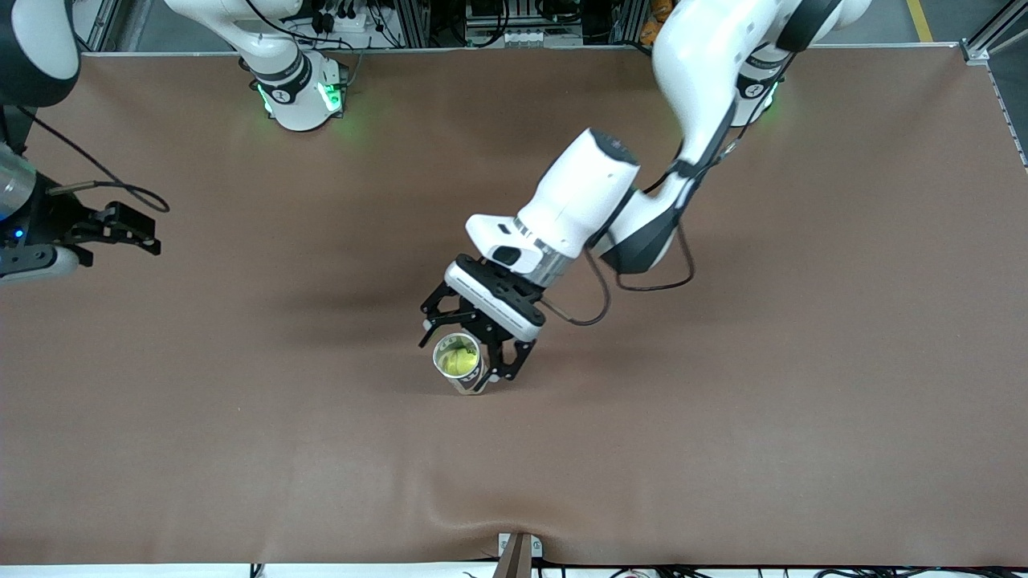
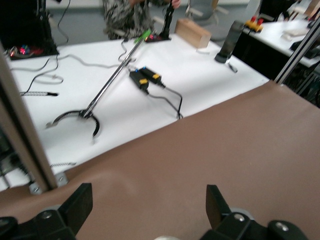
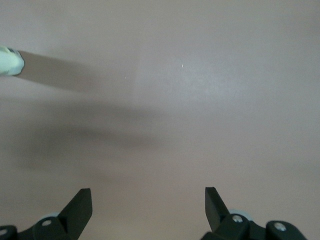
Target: Insert tennis ball vertically with right arm
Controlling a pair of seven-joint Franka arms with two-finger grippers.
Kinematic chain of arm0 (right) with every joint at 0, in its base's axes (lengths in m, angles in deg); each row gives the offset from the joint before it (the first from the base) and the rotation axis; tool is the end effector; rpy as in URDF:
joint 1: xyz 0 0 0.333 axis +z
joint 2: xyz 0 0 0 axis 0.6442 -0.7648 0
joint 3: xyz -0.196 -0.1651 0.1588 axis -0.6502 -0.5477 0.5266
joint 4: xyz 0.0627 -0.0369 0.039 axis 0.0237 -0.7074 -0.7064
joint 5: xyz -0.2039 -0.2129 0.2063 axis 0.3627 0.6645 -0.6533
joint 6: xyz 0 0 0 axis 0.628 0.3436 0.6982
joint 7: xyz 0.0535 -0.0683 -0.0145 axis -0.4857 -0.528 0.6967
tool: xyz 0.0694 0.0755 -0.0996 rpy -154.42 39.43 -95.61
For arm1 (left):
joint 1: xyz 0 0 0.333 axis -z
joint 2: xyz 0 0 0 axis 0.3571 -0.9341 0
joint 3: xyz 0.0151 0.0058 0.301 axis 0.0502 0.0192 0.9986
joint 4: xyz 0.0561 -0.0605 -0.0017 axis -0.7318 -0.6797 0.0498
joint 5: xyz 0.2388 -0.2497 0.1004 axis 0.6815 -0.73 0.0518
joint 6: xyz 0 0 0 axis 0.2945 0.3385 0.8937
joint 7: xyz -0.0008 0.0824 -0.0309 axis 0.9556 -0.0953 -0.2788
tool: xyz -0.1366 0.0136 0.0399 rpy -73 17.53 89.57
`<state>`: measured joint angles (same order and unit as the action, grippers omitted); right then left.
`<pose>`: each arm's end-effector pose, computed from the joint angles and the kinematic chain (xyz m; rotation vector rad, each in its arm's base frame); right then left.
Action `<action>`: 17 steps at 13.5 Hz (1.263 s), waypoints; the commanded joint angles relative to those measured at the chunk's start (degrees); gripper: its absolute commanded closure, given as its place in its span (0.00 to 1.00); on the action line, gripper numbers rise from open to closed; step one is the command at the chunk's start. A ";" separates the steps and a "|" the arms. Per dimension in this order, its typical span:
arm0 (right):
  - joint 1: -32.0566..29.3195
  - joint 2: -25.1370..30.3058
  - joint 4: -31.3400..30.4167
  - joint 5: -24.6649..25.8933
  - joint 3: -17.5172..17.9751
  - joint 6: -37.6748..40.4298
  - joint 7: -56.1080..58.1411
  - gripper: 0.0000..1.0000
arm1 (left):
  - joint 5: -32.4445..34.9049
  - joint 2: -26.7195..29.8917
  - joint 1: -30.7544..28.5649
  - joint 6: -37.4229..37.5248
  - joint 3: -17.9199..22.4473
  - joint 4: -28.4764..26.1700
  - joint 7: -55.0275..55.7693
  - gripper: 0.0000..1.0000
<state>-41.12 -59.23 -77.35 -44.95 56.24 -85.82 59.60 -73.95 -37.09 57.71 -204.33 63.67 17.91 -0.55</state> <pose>0.5314 -0.0065 0.5236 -3.1098 -0.2573 0.0239 0.6047 -0.4963 0.4587 2.4001 -0.6504 1.0353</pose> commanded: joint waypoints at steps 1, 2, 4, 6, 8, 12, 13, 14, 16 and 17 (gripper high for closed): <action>0.30 3.73 -4.86 0.68 -0.04 -1.52 -0.03 0.00 | -0.58 8.24 -2.33 15.43 1.74 -2.88 2.55 0.00; 0.30 3.38 -4.52 0.68 -0.04 -1.17 -0.03 0.00 | -0.58 9.56 -3.21 20.36 2.62 -2.88 2.64 0.00; 0.04 3.03 -3.64 0.68 -0.04 -0.82 0.06 0.00 | -0.41 12.73 -7.32 30.81 3.16 -2.96 2.64 0.00; 0.13 2.33 -2.50 0.68 -0.04 -0.12 0.06 0.00 | -0.23 14.93 -12.41 40.40 3.16 -2.96 2.64 0.00; 0.30 2.41 -2.40 0.77 -0.04 0.33 -0.03 0.00 | -0.14 16.43 -18.30 49.72 3.33 -2.96 2.64 0.00; 0.22 2.24 -2.06 0.77 -0.04 0.59 0.06 0.00 | 4.16 20.64 -26.93 64.84 3.25 -2.88 2.64 0.00; 0.22 2.24 -2.05 0.77 -0.04 0.59 -0.03 0.00 | 4.25 22.04 -28.69 68.36 3.25 -2.96 2.73 0.00; 0.30 2.24 -1.97 0.77 -0.04 0.59 -0.03 0.00 | 4.25 23.19 -29.66 71.35 3.25 -3.05 3.08 0.00; 0.13 2.15 -1.96 0.77 -0.04 0.59 -0.03 0.00 | 5.04 25.65 -31.60 76.55 3.16 -3.14 3.78 0.00; -0.05 2.15 -1.96 0.77 -0.04 0.59 -0.03 0.00 | 5.13 26.79 -32.47 78.74 3.16 -3.14 3.70 0.00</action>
<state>-41.10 -57.58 -79.55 -44.88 56.22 -85.90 59.60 -70.27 -13.80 26.60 -128.57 67.60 17.04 1.82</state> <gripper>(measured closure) 0.000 0.000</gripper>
